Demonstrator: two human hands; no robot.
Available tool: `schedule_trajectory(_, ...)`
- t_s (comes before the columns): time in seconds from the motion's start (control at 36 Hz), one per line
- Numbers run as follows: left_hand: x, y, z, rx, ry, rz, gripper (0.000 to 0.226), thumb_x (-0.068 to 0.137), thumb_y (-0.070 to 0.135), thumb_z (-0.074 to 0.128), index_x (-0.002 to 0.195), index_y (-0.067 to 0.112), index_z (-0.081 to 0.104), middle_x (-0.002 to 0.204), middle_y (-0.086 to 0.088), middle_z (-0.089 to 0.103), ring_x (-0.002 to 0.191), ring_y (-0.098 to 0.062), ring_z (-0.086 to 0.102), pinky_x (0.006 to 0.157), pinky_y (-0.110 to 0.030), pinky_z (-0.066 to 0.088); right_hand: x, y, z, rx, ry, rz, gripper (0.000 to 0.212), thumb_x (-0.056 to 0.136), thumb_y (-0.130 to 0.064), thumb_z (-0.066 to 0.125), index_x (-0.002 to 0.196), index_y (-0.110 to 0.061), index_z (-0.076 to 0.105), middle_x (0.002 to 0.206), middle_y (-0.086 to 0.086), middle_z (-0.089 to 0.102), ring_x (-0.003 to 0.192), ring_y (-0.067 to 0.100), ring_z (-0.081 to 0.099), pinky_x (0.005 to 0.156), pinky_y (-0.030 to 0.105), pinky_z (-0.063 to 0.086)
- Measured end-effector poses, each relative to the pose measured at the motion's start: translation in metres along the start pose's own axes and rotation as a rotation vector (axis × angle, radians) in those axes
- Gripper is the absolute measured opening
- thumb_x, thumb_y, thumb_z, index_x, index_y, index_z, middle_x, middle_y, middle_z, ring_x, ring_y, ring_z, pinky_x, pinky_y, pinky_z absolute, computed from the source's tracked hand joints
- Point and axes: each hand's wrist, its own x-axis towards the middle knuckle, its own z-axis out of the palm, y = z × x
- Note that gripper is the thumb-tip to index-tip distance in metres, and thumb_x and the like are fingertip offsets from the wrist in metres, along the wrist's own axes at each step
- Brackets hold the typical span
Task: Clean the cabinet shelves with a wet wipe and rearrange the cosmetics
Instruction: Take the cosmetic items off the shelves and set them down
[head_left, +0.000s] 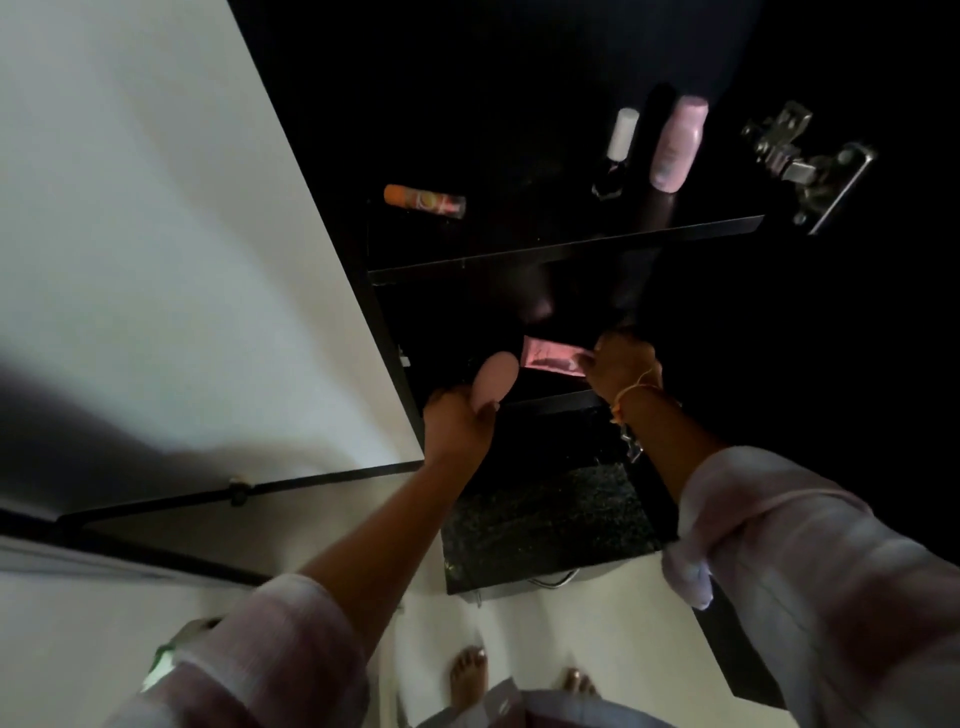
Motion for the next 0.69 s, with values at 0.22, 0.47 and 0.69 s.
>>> schedule_trajectory(0.22,-0.050,-0.016,0.009,-0.175,-0.019,-0.140,0.036,0.091,0.034,0.064,0.116,0.008,0.064,0.103,-0.008,0.067,0.085,-0.020,0.065,0.073,-0.031,0.056,-0.029,-0.002,0.010,0.241,0.011,-0.102,0.035,0.099,-0.036,0.053,0.100,-0.003,0.067,0.103,0.023,0.066,0.098,0.039,0.061,0.076,0.039,0.047)
schedule_trajectory(0.47,-0.102,-0.066,0.039,-0.328,-0.122,-0.532,0.026,0.093,0.021,0.062,0.117,0.012,0.060,0.086,0.002,0.062,0.070,-0.010,0.061,0.046,-0.011,0.041,-0.157,-0.010,0.071,0.829,0.067,0.009,0.017,0.098,-0.031,0.054,0.089,-0.017,0.057,0.072,-0.002,0.057,0.059,0.010,0.052,0.048,0.013,0.036)
schedule_trajectory(0.69,-0.107,-0.111,0.075,-0.329,-0.100,-0.841,0.024,0.083,0.021,0.067,0.097,0.001,0.068,0.068,-0.003,0.061,0.055,-0.012,0.055,0.032,-0.012,0.032,-0.171,0.015,0.174,0.704,-0.412,0.292,0.018,0.087,-0.019,0.062,0.081,-0.002,0.066,0.066,0.012,0.055,0.061,0.026,0.051,0.054,0.030,0.035)
